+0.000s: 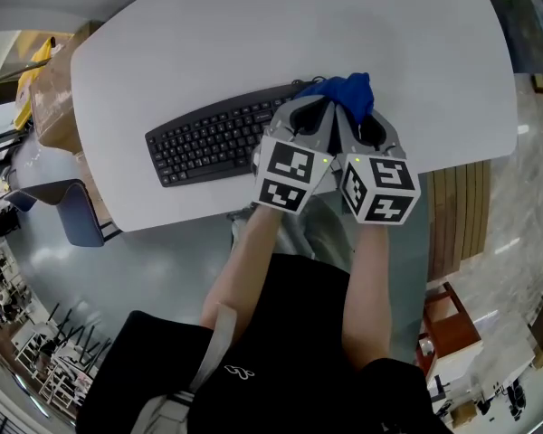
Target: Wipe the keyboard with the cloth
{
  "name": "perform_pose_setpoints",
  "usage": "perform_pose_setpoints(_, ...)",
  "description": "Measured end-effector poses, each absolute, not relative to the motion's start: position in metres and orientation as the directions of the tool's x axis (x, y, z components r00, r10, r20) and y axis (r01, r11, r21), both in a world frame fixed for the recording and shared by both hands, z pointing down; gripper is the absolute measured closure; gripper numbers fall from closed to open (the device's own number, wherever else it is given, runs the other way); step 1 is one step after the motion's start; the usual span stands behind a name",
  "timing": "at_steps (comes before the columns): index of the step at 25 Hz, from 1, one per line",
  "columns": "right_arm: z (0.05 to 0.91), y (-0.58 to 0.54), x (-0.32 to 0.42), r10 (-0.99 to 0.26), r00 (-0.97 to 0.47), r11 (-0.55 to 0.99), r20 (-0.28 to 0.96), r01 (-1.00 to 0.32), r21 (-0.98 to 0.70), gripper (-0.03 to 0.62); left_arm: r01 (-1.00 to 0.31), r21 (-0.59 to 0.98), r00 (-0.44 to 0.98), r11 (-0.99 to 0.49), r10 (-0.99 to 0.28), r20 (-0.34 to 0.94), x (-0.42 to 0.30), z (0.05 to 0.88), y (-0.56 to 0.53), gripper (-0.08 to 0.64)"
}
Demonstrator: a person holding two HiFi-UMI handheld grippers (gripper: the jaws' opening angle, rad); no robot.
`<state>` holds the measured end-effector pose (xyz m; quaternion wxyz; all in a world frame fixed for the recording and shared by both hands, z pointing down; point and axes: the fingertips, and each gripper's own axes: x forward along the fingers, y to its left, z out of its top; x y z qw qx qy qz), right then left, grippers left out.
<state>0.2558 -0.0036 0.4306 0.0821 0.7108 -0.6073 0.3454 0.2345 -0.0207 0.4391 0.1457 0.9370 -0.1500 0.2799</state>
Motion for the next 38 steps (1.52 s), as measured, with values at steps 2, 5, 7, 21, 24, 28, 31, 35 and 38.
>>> perform_pose_setpoints(2, 0.434, 0.004, 0.261, -0.8, 0.044, -0.269, 0.598, -0.918, -0.293, 0.503, -0.351, 0.198, 0.804, -0.915, -0.187, 0.565, 0.24, 0.44, -0.014, 0.563)
perform_pose_setpoints(5, 0.431, 0.017, 0.275, -0.766, 0.12, -0.317, 0.632, -0.925, -0.208, 0.503, -0.323, 0.212, 0.823, -0.922, -0.163, 0.545, 0.248, 0.435, -0.002, 0.565)
perform_pose_setpoints(7, 0.416, 0.02, 0.282, -0.761, 0.156, -0.318, 0.629, -0.936, -0.153, 0.505, -0.322, 0.213, 0.834, -0.922, -0.17, 0.525, 0.249, 0.428, 0.0, 0.565)
perform_pose_setpoints(21, 0.313, -0.09, 0.085, -0.838, -0.344, 0.265, 0.423, -0.935, -0.235, 0.505, -0.757, 0.151, 0.63, -0.636, -0.648, 0.427, 0.037, 0.364, -0.094, 0.563)
perform_pose_setpoints(24, 0.301, -0.104, 0.019, -0.776, -0.483, 0.401, 0.407, -0.874, -0.274, 0.505, -0.856, 0.131, 0.503, -0.5, -0.746, 0.436, -0.038, 0.347, -0.107, 0.565)
perform_pose_setpoints(28, 0.334, -0.1, -0.07, -0.66, -0.619, 0.529, 0.426, -0.785, -0.323, 0.505, -0.931, 0.134, 0.361, -0.339, -0.808, 0.465, -0.125, 0.369, -0.095, 0.564)
perform_pose_setpoints(31, 0.371, -0.084, -0.115, -0.592, -0.668, 0.561, 0.451, -0.743, -0.364, 0.505, -0.947, 0.131, 0.318, -0.293, -0.799, 0.511, -0.163, 0.403, -0.075, 0.564)
perform_pose_setpoints(35, 0.4, -0.067, -0.146, -0.517, -0.695, 0.58, 0.499, -0.714, -0.393, 0.505, -0.957, 0.135, 0.287, -0.257, -0.771, 0.568, -0.189, 0.423, -0.062, 0.565)
perform_pose_setpoints(38, 0.418, -0.061, -0.15, -0.502, -0.68, 0.562, 0.534, -0.726, -0.396, 0.505, -0.95, 0.15, 0.307, -0.273, -0.742, 0.597, -0.182, 0.437, -0.056, 0.565)
